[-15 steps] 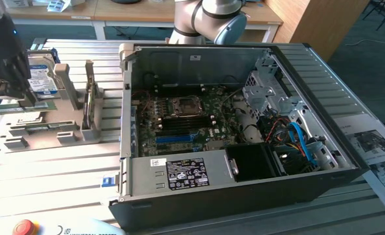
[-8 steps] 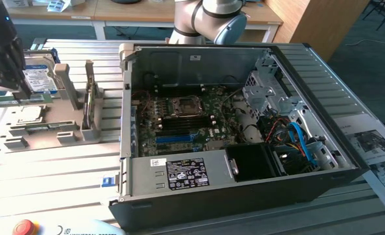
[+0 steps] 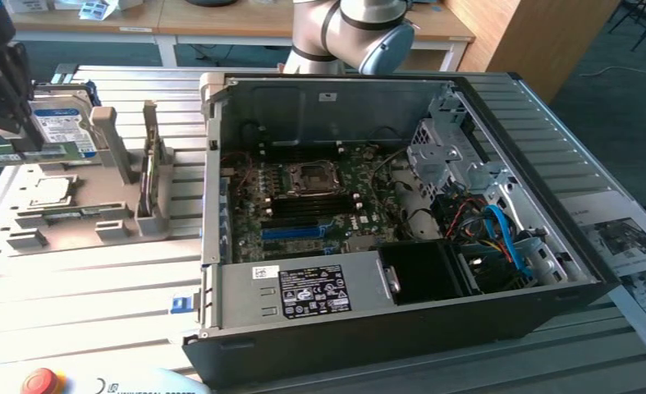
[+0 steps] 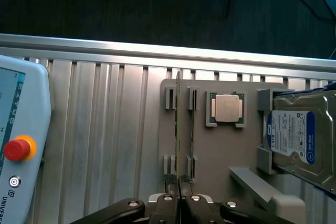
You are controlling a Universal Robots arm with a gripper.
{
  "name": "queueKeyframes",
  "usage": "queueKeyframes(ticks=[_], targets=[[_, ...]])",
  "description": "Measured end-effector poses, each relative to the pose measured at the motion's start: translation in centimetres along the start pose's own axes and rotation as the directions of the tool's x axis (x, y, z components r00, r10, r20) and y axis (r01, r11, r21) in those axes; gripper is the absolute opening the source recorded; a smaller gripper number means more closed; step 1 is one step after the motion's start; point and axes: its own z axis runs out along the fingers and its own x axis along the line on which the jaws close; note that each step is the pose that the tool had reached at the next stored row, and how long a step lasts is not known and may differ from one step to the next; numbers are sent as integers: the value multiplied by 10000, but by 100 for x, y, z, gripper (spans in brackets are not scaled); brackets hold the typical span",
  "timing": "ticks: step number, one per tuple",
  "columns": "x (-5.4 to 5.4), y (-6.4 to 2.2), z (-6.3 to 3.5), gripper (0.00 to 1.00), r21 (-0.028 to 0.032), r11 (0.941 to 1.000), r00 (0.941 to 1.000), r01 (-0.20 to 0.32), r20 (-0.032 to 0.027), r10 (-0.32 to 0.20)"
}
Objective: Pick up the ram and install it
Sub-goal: 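Pick up the ram and move it above insertion slot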
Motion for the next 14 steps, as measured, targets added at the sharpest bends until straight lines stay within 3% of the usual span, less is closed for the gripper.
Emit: queueKeyframes(ticks=[8,14], targets=[[0,0,-29,12,1,10000,10000,1,0,-1],[5,-115,-34,12,-29,10000,10000,0,2,0]])
